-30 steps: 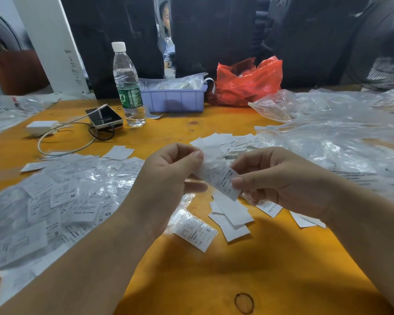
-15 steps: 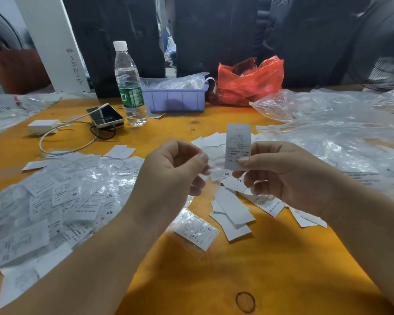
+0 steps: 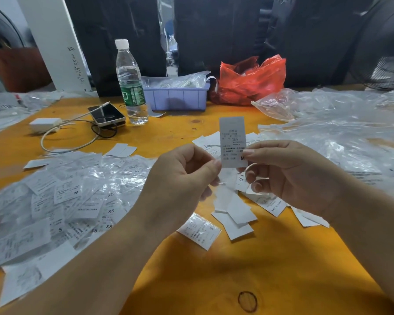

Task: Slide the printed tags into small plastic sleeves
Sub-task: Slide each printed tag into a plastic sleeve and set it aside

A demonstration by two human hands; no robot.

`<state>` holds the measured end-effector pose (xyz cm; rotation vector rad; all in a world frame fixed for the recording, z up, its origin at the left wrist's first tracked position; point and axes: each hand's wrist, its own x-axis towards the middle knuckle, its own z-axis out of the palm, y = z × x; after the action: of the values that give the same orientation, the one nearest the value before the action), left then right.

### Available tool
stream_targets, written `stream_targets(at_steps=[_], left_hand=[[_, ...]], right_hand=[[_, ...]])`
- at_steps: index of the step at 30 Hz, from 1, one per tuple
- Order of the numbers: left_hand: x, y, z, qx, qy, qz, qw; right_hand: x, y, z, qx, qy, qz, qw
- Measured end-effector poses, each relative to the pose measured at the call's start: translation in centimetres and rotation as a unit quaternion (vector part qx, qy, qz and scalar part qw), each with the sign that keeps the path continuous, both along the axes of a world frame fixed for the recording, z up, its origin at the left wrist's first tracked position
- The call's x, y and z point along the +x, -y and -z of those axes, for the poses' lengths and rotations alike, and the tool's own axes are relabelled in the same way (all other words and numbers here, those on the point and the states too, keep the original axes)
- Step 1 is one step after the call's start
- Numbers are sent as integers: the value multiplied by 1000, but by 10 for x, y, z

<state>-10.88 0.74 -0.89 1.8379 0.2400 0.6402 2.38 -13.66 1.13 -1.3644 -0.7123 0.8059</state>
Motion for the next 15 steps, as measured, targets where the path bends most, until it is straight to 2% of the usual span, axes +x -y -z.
stream_targets(at_steps=[5, 15], left_hand=[[0, -1, 0, -18, -20, 7, 1000], [-1, 0, -2, -34, -31, 21, 999]], right_hand=[[1, 2, -3, 13, -3, 7, 1000], [1, 3, -2, -7, 57, -6, 998]])
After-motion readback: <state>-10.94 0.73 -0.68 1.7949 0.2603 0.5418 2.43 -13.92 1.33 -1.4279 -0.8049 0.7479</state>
